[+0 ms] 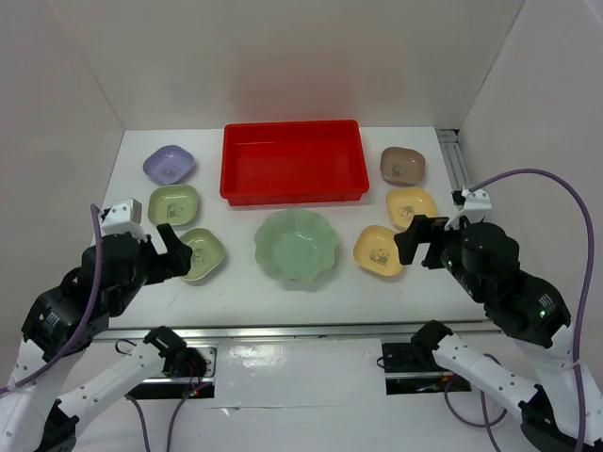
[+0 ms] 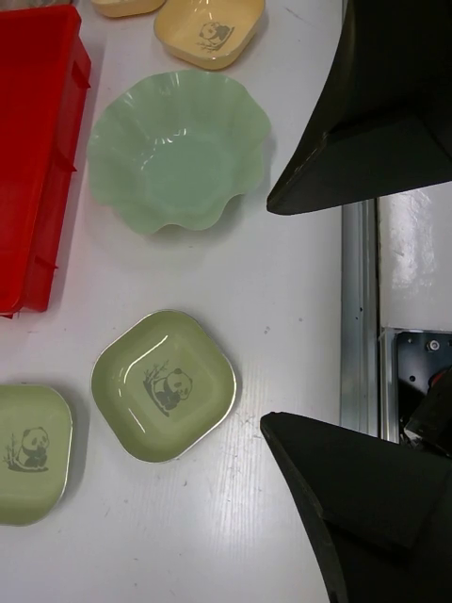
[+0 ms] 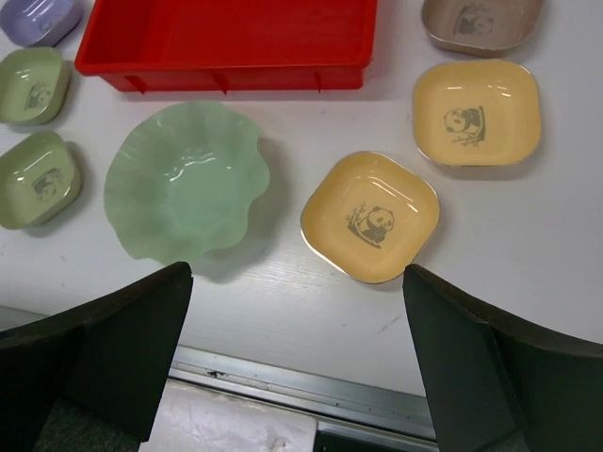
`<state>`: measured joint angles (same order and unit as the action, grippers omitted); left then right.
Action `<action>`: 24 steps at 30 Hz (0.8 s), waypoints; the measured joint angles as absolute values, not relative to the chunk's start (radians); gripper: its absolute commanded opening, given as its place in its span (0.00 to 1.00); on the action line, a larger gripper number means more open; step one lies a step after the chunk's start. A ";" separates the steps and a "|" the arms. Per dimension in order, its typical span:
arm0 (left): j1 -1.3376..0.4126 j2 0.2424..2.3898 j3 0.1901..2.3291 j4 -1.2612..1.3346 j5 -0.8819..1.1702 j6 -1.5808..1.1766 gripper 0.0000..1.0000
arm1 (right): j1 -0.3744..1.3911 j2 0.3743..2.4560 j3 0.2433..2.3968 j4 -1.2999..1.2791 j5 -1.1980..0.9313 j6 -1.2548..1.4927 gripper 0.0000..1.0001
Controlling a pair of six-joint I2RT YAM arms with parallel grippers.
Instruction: Place the plates into the plastic bin on the countertop
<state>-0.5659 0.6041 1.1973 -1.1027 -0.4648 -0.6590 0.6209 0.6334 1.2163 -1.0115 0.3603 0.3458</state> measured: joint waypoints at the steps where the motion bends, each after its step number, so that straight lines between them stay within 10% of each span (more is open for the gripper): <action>1: -0.566 0.604 1.197 -1.101 -0.465 -0.659 1.00 | 0.621 0.633 1.216 -1.009 0.349 0.344 1.00; 24: -0.566 0.613 1.143 -1.091 -0.431 -0.661 1.00 | 0.622 1.299 0.904 -0.404 0.170 0.417 0.95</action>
